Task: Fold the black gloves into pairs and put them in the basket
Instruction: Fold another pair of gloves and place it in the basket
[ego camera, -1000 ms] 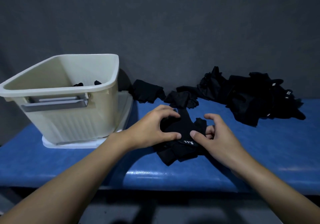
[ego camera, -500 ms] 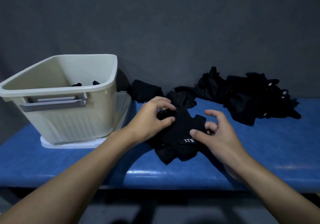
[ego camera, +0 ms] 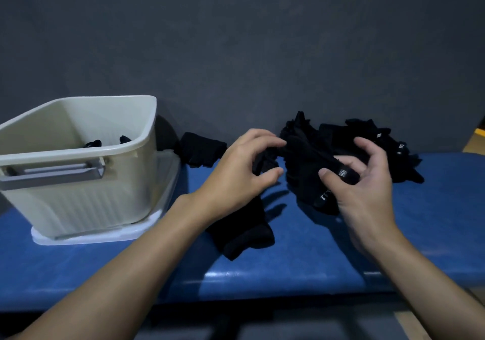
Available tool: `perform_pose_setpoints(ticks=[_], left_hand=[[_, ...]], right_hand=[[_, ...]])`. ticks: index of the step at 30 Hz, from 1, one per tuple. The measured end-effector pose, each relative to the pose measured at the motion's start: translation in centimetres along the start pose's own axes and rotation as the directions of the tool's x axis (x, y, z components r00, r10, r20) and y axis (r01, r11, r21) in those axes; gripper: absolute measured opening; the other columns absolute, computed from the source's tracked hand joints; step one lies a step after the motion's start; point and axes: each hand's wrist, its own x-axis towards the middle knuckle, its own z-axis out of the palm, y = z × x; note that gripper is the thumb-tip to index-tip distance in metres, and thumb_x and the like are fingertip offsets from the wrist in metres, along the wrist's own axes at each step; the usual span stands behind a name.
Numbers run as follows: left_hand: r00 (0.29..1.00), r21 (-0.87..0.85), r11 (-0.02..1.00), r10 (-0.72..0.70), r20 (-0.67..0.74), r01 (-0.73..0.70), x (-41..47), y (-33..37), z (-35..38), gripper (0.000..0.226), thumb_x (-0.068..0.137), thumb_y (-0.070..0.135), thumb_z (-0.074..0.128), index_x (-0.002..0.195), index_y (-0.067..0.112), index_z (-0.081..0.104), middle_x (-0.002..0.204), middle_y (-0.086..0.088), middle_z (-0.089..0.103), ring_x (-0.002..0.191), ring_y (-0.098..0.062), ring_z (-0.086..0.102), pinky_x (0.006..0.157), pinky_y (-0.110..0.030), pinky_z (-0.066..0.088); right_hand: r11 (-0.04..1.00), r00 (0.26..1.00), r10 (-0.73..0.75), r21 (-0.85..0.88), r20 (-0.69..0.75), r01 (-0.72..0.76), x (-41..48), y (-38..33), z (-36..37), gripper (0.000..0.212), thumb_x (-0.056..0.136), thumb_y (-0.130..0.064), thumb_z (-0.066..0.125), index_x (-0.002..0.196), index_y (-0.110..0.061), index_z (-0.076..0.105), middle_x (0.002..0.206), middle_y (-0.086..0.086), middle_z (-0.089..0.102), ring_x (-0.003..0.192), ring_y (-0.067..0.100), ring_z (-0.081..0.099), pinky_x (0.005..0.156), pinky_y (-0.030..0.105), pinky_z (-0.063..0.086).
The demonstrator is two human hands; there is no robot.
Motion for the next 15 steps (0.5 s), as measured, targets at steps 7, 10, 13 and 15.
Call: perform_pose_setpoints(ticks=[7,10,13,15], left_hand=[[0.984,-0.068,0.993,0.102,0.145,-0.092,1.3,2.3,2.8,0.067,0.086,0.013,0.074,0.144,0.034,0.049,0.146,0.019,0.042,0.072,-0.017,0.059,0.075,-0.024,0.052],[0.977,-0.054,0.990,0.138,0.160,-0.131,1.9,2.7,3.5,0.060,0.086,0.012,0.074,0.139,0.032,0.055,0.148,0.020,0.045,0.073,-0.016,0.060,0.076,-0.025,0.053],[0.970,-0.048,0.981,0.191,0.151,-0.186,2.1,2.6,4.2,0.029,0.086,0.007,0.073,0.114,0.016,0.072,0.118,0.010,0.066,0.090,-0.007,0.064,0.080,-0.019,0.050],[0.967,-0.036,0.976,0.218,0.129,-0.215,2.2,2.3,4.6,0.013,0.086,0.004,0.072,0.098,0.010,0.074,0.099,0.008,0.067,0.091,-0.007,0.064,0.080,-0.025,0.052]], right_hand=[[0.978,0.989,-0.072,-0.184,0.131,0.095,-0.3,0.8,-2.2,0.074,0.081,0.002,0.073,0.136,-0.033,0.037,0.099,-0.015,0.071,0.108,0.012,0.064,0.100,0.054,0.047],[0.970,0.979,-0.076,-0.211,0.190,0.116,-0.4,0.8,-2.9,0.077,0.081,0.007,0.071,0.137,-0.030,0.035,0.097,-0.015,0.073,0.102,0.007,0.066,0.102,0.052,0.046],[0.970,0.975,-0.077,-0.212,0.209,0.122,-0.5,1.3,-4.0,0.079,0.081,0.007,0.071,0.137,-0.033,0.034,0.098,-0.012,0.072,0.099,0.009,0.066,0.101,0.051,0.046],[0.970,0.969,-0.072,-0.212,0.234,0.123,-0.5,1.6,-4.7,0.079,0.080,0.007,0.071,0.136,-0.034,0.034,0.099,-0.011,0.071,0.094,0.009,0.066,0.093,0.041,0.050]])
